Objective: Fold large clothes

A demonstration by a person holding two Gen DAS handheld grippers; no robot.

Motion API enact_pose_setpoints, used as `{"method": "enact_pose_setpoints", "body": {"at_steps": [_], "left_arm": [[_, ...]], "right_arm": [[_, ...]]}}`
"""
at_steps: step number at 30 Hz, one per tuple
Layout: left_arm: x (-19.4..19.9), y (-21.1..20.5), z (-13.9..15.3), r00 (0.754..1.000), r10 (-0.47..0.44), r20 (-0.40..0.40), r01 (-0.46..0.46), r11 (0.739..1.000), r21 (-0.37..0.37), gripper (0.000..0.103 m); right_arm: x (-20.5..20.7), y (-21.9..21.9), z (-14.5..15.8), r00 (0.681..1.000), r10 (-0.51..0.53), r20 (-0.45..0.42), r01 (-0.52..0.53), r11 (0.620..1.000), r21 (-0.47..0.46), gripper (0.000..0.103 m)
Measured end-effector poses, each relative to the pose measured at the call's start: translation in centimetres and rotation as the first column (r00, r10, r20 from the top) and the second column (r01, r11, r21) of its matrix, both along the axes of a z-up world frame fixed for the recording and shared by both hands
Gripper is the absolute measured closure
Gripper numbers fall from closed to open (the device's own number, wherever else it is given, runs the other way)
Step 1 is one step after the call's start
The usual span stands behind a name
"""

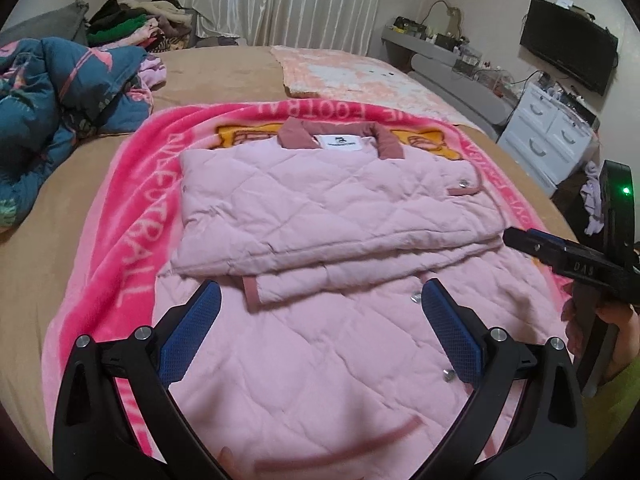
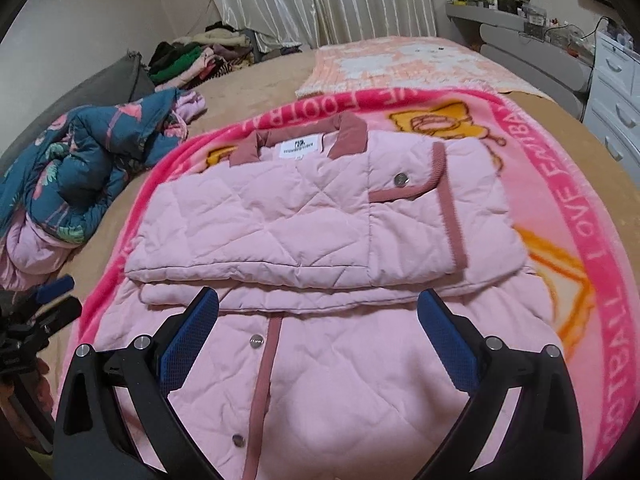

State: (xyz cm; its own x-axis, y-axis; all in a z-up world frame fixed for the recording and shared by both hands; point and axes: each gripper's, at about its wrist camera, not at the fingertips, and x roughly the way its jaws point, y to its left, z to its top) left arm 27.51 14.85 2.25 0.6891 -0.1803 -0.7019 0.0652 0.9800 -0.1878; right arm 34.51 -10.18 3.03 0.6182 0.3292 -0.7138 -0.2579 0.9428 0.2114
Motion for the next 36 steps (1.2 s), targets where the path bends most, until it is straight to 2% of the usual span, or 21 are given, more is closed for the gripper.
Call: {"method": "enact_pose_setpoints", "body": {"at_steps": [3, 9, 21, 27, 36], "left_arm": [[-1.6, -0.4, 0.6, 1.000, 0.011, 0.009, -0.011, 1.000, 0.009, 0.009], [-4.0, -0.6, 1.8, 0.999, 0.043, 0.024, -0.042, 0.999, -0.018, 0.009], [-7.7, -2.3, 4.5, 0.995, 0.049, 0.090, -0.048, 0.999, -0.015, 0.009], [-9.5, -3.1, 4.9, 0.992, 0.054, 0.113, -0.055, 0.999, 0.001, 0.009], [-11.3, -3.9, 4.2, 0.992, 0.069, 0.106, -0.072, 0.997, 0.023, 0.009]], "right_arm": [[-1.4, -1.0, 1.1, 1.000, -0.008, 0.027, 0.008, 1.000, 0.009, 0.004], [-3.8, -2.8, 3.1, 0.998, -0.011, 0.061, 0.009, 0.999, 0.038, 0.004], [-8.9, -4.4, 5.9, 0.991, 0.015, 0.133, -0.023, 0.998, 0.059, 0.004], [-10.8, -5.2, 6.4, 0.987, 0.030, 0.159, -0.040, 0.997, 0.059, 0.004], [-13.1, -6.6, 5.6, 0.984, 0.047, 0.170, -0.058, 0.997, 0.058, 0.004]]}}
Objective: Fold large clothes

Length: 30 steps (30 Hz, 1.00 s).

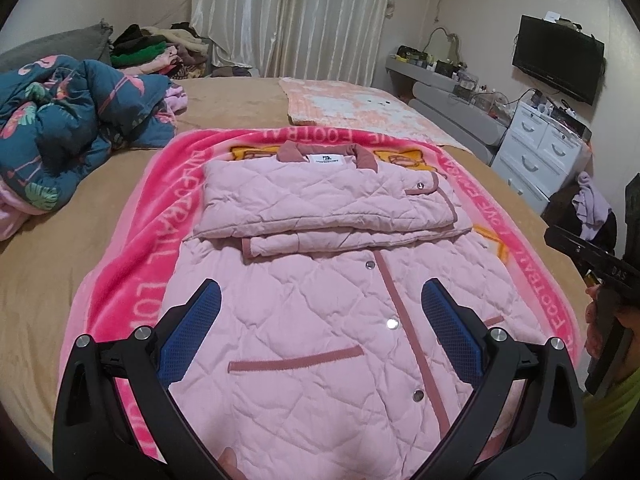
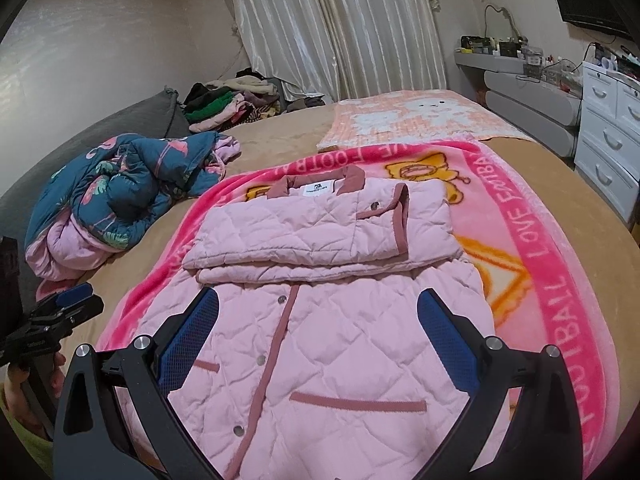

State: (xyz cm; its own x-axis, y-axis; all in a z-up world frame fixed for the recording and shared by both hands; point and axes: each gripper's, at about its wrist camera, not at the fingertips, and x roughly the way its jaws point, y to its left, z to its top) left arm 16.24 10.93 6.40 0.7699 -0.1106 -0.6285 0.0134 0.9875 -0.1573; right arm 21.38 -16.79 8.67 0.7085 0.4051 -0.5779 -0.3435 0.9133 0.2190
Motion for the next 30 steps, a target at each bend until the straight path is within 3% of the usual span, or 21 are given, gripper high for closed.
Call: {"method": "enact_pose_setpoints", "body": {"at_steps": [17, 30], "left_arm": [[-2.1, -1.6, -2.9, 0.999, 0.039, -0.027, -0.038, 0.997, 0.064, 0.009], [-3.5, -0.9, -5.9, 0.996, 0.070, -0.058, -0.067, 0.996, 0.056, 0.009]], "right_arm": [[-2.7, -2.6, -3.7, 1.000, -0.016, -0.016, 0.015, 0.997, -0.073, 0.004], [-4.3, -3.4, -5.5, 1.000, -0.015, -0.024, 0.012, 0.992, -0.122, 0.004]]}}
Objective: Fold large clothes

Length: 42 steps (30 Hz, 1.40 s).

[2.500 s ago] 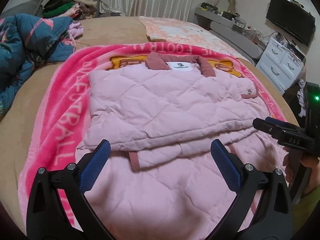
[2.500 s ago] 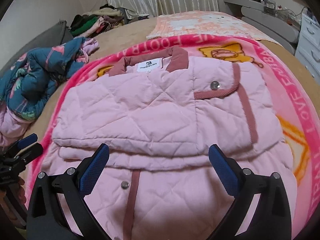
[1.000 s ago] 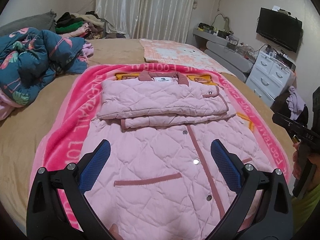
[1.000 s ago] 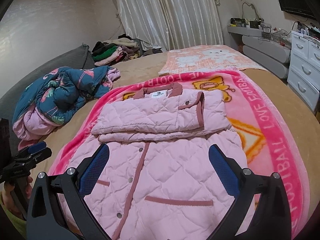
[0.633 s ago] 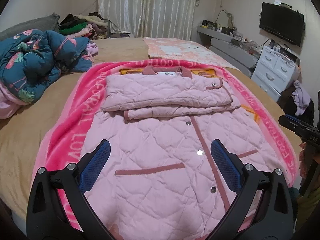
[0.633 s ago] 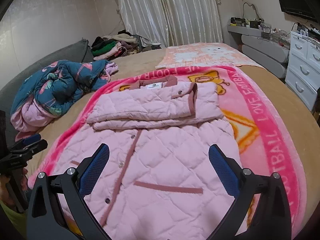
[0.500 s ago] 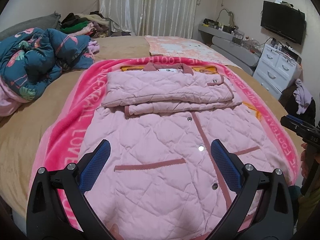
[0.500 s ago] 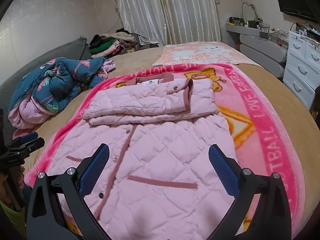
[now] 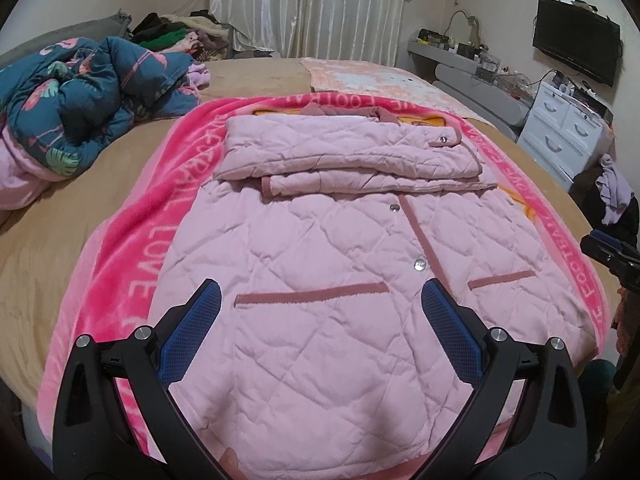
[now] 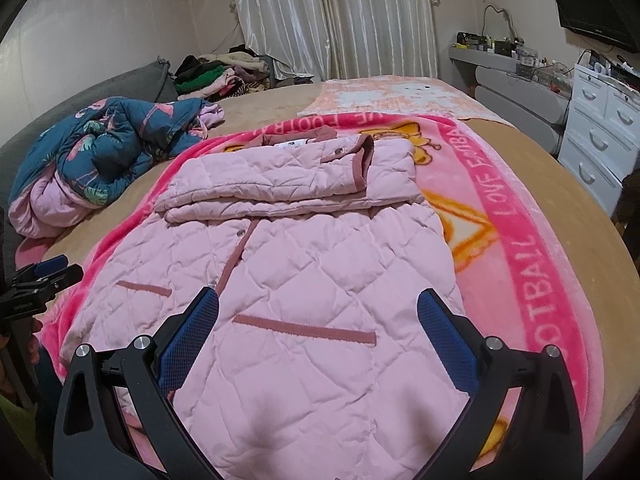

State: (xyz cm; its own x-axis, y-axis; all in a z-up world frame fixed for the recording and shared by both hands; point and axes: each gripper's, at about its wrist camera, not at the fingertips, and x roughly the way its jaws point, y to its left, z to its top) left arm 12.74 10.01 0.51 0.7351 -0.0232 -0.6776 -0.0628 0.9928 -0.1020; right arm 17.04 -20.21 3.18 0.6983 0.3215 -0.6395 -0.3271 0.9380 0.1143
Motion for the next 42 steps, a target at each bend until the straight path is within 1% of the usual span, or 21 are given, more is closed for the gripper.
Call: {"method": "enact_pose_setpoints", "body": {"at_steps": [6, 10, 13, 20, 29, 34, 38, 42], "left_arm": [[-0.8, 0.9, -1.4, 1.000, 0.009, -0.029, -0.009, 1.000, 0.003, 0.009], [-1.4, 1.5, -2.0, 0.999, 0.018, -0.038, -0.018, 1.000, 0.021, 0.009], [-1.8, 2.2, -2.5, 0.998, 0.031, -0.049, -0.030, 0.999, 0.021, 0.009], [-2.9, 4.3, -3.6, 0.994, 0.074, -0.078, -0.072, 0.997, 0.033, 0.009], [-4.6, 7.2, -5.6, 0.982, 0.143, -0.125, -0.138, 0.989, 0.050, 0.009], [-5.0, 8.0, -6.9, 0.973, 0.164, -0.161, -0.158, 0.986, 0.049, 0.009], [-5.2, 8.8, -7.8, 0.968, 0.165, -0.190, -0.164, 0.986, 0.020, 0.009], [-5.3, 9.0, -8.7, 0.964, 0.157, -0.215, -0.158, 0.987, 0.015, 0.009]], "right_arm": [[-0.9, -0.3, -0.7, 1.000, -0.006, -0.008, 0.006, 1.000, -0.026, 0.004], [-1.3, -1.0, -1.5, 0.999, -0.020, -0.032, 0.019, 0.999, -0.037, 0.004], [-1.5, -1.6, -1.9, 0.999, -0.033, -0.043, 0.031, 0.998, -0.046, 0.004], [-2.0, -2.9, -2.7, 0.996, -0.059, -0.073, 0.056, 0.998, -0.038, 0.004], [-2.4, -3.6, -4.0, 0.992, -0.072, -0.100, 0.065, 0.995, -0.072, 0.004], [-2.6, -4.3, -4.8, 0.989, -0.085, -0.124, 0.076, 0.994, -0.080, 0.004], [-2.8, -4.9, -5.6, 0.985, -0.096, -0.146, 0.083, 0.992, -0.094, 0.004], [-3.0, -5.6, -6.1, 0.981, -0.108, -0.162, 0.093, 0.991, -0.098, 0.004]]}}
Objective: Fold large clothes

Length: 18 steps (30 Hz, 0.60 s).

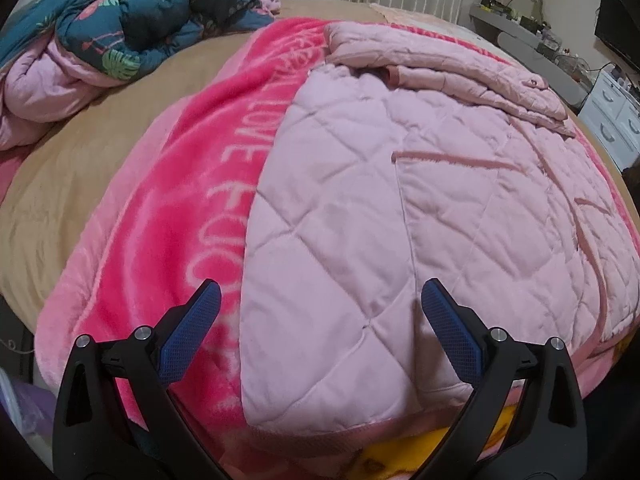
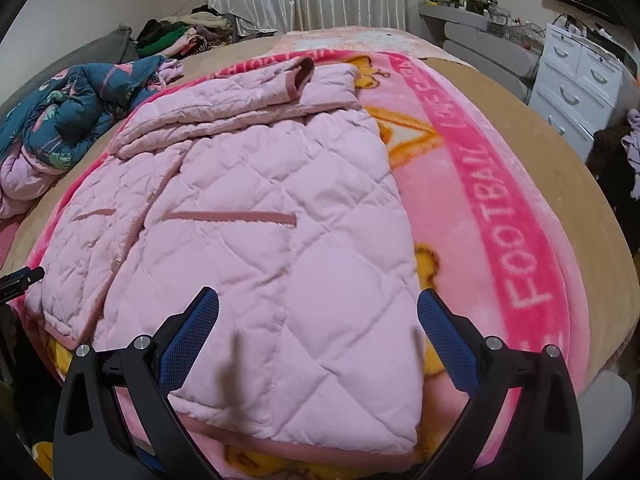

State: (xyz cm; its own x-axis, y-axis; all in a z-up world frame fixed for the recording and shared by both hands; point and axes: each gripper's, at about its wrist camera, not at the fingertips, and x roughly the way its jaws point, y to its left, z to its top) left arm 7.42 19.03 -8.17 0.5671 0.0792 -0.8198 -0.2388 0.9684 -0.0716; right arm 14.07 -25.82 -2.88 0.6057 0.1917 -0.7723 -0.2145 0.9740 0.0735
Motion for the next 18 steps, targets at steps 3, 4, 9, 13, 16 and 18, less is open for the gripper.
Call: {"method": "enact_pose_setpoints", "body": {"at_steps": [3, 4, 9, 13, 16, 18], "left_arm": [[-0.1, -0.2, -0.7, 1.000, -0.021, -0.018, 0.021, 1.000, -0.021, 0.009], [-0.2, -0.3, -0.8, 0.999, -0.027, -0.019, 0.027, 0.999, -0.025, 0.009], [-0.3, -0.5, -0.9, 0.999, -0.039, -0.018, 0.039, 0.999, -0.036, 0.009], [-0.4, -0.8, -1.0, 0.998, -0.055, -0.018, 0.054, 0.998, -0.039, 0.009], [-0.7, -0.8, -1.1, 0.998, -0.060, -0.022, 0.058, 0.997, -0.052, 0.009], [-0.9, -0.7, -1.2, 0.998, -0.061, -0.024, 0.060, 0.996, -0.061, 0.009]], "right_arm": [[-0.2, -0.4, -0.4, 1.000, -0.003, -0.017, 0.003, 1.000, -0.005, 0.004], [-0.2, -0.5, -0.6, 1.000, -0.002, -0.024, 0.002, 1.000, -0.008, 0.004], [-0.7, -1.3, -1.7, 0.997, -0.008, -0.071, 0.008, 1.000, 0.002, 0.004], [-1.0, -1.9, -2.2, 0.994, -0.026, -0.103, 0.026, 1.000, 0.003, 0.004], [-1.3, -2.3, -2.8, 0.990, -0.024, -0.136, 0.024, 1.000, -0.003, 0.004], [-1.6, -2.5, -3.3, 0.987, -0.020, -0.161, 0.020, 1.000, 0.001, 0.004]]}}
